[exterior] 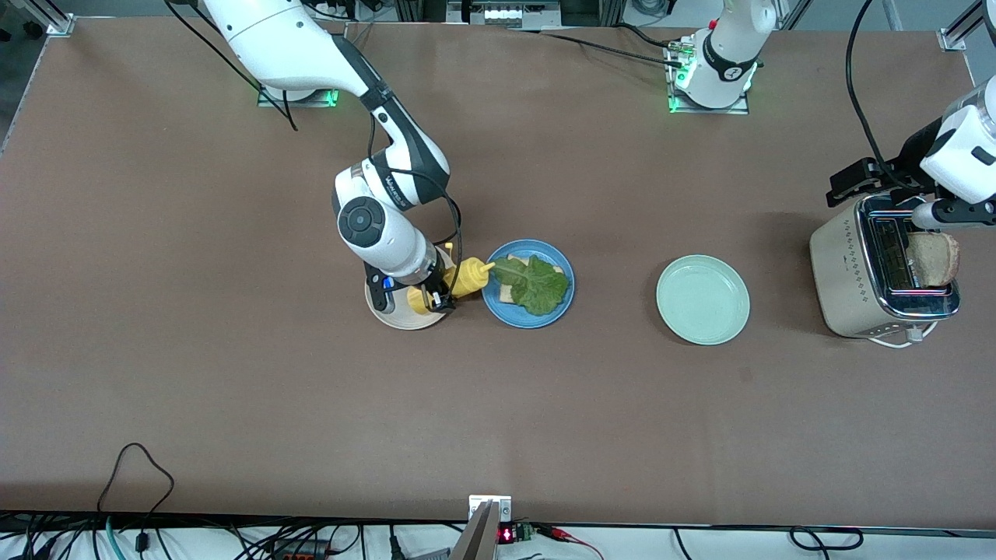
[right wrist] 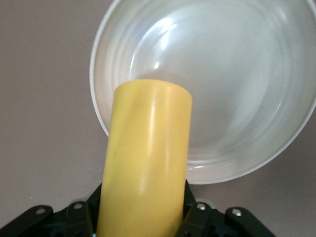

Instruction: Make sandwich in blue plate with both arms

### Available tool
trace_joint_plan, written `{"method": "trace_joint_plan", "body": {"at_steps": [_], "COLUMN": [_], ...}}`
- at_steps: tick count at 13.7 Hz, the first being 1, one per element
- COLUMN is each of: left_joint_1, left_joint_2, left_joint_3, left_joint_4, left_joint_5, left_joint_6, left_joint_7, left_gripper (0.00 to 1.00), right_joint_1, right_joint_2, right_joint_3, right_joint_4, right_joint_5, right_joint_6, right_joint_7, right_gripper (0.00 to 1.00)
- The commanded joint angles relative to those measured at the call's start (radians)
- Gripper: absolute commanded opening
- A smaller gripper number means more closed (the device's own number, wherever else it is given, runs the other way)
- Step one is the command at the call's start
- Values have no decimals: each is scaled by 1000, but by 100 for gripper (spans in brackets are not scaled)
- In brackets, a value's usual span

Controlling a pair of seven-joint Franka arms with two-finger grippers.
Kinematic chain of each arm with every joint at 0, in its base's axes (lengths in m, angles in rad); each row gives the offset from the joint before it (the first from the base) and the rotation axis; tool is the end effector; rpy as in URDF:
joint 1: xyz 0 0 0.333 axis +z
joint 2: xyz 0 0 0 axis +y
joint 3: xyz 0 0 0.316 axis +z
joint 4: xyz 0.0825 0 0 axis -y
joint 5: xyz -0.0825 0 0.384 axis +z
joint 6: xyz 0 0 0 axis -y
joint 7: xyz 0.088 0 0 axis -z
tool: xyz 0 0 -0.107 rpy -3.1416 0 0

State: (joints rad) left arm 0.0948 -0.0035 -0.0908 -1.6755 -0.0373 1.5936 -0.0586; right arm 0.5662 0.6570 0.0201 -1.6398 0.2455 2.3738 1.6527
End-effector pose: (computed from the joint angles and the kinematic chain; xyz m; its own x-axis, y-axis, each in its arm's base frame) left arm 0.5511 -0.0018 0.5791 0.9947 0.0634 -0.0804 0.0661 -0.9973 0.0321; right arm 0.5797 0.3861 0.2400 0.3209 -0.9262 -0.1978 -0.9468 -0.3189 -0.0427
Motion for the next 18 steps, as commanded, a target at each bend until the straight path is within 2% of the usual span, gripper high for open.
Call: {"method": "trace_joint_plan", "body": {"at_steps": [1, 5, 9, 13, 18], "left_joint_1": [3, 3, 3, 3, 2], "left_joint_2": [0, 0, 0, 0, -1], "left_joint_3": [-1, -1, -1, -1, -10], "left_joint_4": [8, 6, 8, 8, 8], "left_joint_5": [10, 10, 10, 10, 11], "left_joint_6": [-11, -14, -15, -15, -17], "left_joint_7": [9, 9, 9, 9, 9], "left_gripper": [100, 100, 100, 100, 100], "right_joint_1": [21, 64, 78, 83, 63], "right_joint_2": [-25, -20, -4, 18, 13], "right_joint_3": [-23, -23, -23, -39, -43], "right_joint_4": [58, 71, 87, 144, 149], "right_joint_5": [-73, -192, -251, -281, -269], "right_joint_6": [-132, -188, -188, -240, -251], "right_joint_7": [33, 120, 177, 177, 160], "right_gripper": [0, 0, 0, 0, 0]}}
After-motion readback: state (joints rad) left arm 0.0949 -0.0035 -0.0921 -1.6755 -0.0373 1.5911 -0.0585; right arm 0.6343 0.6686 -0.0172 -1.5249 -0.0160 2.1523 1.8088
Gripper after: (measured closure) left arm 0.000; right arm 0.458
